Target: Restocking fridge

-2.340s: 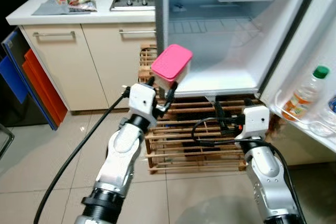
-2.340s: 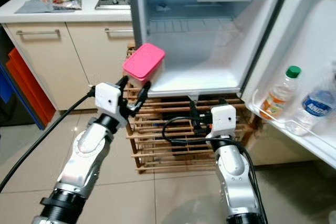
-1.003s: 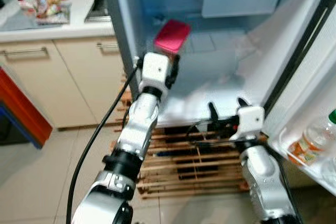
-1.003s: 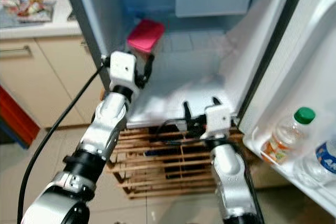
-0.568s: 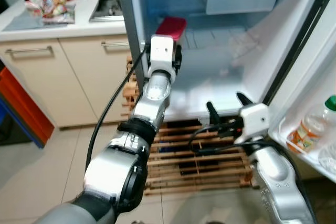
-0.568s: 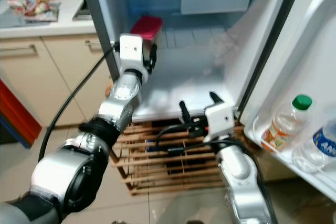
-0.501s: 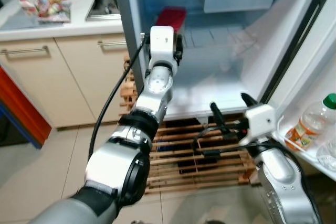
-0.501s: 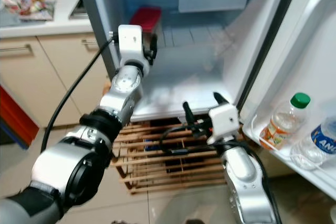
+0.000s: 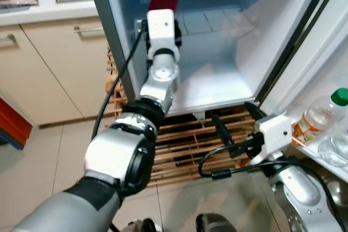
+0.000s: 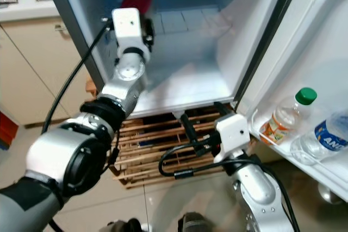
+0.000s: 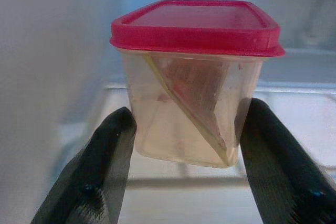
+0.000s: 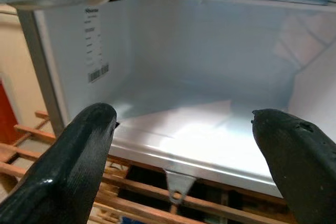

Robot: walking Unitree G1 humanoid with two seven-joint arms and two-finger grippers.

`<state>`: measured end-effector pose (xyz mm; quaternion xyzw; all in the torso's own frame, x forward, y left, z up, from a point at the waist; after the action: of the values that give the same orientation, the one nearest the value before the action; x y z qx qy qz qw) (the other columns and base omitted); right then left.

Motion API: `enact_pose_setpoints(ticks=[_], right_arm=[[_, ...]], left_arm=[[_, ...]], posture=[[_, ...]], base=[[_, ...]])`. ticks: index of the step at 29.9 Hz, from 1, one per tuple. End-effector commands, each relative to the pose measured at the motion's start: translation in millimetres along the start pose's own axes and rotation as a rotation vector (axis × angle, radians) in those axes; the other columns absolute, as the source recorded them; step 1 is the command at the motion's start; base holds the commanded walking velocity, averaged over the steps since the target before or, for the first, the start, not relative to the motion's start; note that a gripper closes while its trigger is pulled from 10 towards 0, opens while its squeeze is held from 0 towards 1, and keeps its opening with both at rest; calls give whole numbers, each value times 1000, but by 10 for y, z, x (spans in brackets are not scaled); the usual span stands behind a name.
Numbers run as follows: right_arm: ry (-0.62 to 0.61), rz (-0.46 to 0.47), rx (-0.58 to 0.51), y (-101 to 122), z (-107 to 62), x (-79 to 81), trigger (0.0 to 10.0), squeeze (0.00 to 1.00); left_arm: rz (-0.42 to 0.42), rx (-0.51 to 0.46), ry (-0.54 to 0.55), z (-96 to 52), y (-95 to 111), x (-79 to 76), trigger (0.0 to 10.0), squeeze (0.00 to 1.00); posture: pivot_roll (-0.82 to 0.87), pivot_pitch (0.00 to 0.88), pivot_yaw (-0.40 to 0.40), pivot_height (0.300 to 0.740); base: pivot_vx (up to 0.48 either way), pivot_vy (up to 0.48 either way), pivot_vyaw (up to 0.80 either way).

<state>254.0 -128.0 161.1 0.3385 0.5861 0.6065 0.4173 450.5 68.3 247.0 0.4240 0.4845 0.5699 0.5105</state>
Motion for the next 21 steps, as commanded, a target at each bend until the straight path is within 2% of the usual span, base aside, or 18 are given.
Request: enact_pose_setpoints(ticks=[1, 2, 3, 4, 8, 10, 12, 14, 15, 16, 17, 18, 21], right_arm=[[14, 10, -14, 75, -4, 27, 10000, 0], [14, 10, -14, 75, -4, 27, 10000, 0], [21, 12, -16, 88, -2, 47, 10000, 0], [27, 16, -15, 98, -7, 65, 10000, 0], [46, 23, -1, 103, -21, 102, 10000, 0], [50, 24, 9, 94, -19, 102, 10000, 0], [55, 23, 15, 88, -9, 102, 10000, 0], [56, 22, 16, 86, -5, 100, 10000, 0], [59, 18, 16, 87, 8, 96, 10000, 0], [60, 15, 17, 89, 12, 96, 10000, 0], [60, 15, 17, 89, 12, 96, 10000, 0], [61, 13, 18, 90, 16, 96, 10000, 0], [61, 13, 21, 84, 29, 89, 10000, 0]], left_arm=[[24, -15, 32, 34, 72, 51, 10000, 0], [24, -15, 32, 34, 72, 51, 10000, 0], [29, -22, 48, 54, 104, 94, 10000, 369], [40, -24, 70, 71, 129, 136, 10000, 1000], [68, -25, 138, 97, 206, 195, 10000, 1000], [66, -15, 137, 87, 205, 150, 10000, 1000], [35, -13, 105, 57, 231, 7, 10000, 1000], [30, -14, 96, 48, 242, -34, 10000, 1000], [15, -36, 37, 7, 315, -223, 10000, 1000], [-6, -53, 3, -14, 370, -318, 10000, 1000], [-6, -53, 3, -14, 370, -318, 10000, 1000], [-34, -109, -54, -51, 510, -461, 10000, 1000], [21, -146, -73, -85, 568, -543, 10000, 1000]], posture=[[-426, 209, 30, 740], [-426, 209, 30, 740], [-421, 214, 27, 740], [-417, 215, 26, 740], [-410, 216, 25, 740], [-407, 214, 22, 740], [-410, 208, 23, 740], [-410, 208, 23, 740], [-408, 199, 23, 740], [-407, 197, 23, 740], [-407, 197, 23, 740], [-405, 192, 22, 740], [-387, 181, 19, 740]], base=[[0, 0, 0], [0, 0, 0], [0, 0, 0], [0, 0, 0], [0, 0, 0], [0, 0, 0], [0, 0, 0], [0, 0, 0], [0, 0, 0], [0, 0, 0], [0, 0, 0], [0, 0, 0], [0, 0, 0]])
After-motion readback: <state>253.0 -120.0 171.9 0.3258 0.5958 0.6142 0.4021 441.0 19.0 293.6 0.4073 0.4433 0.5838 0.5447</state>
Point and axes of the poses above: a point about 5 cm out from each wrist's last joint towards the gripper, its own z axis pointing out of the wrist towards the gripper, its own y axis along the axis of the wrist's last joint, x = y × z, the point moved 4 cm from there along z, pointing out of the wrist towards the gripper, and after that the axes turned 3 degrees about z, right-handed, at the moved point
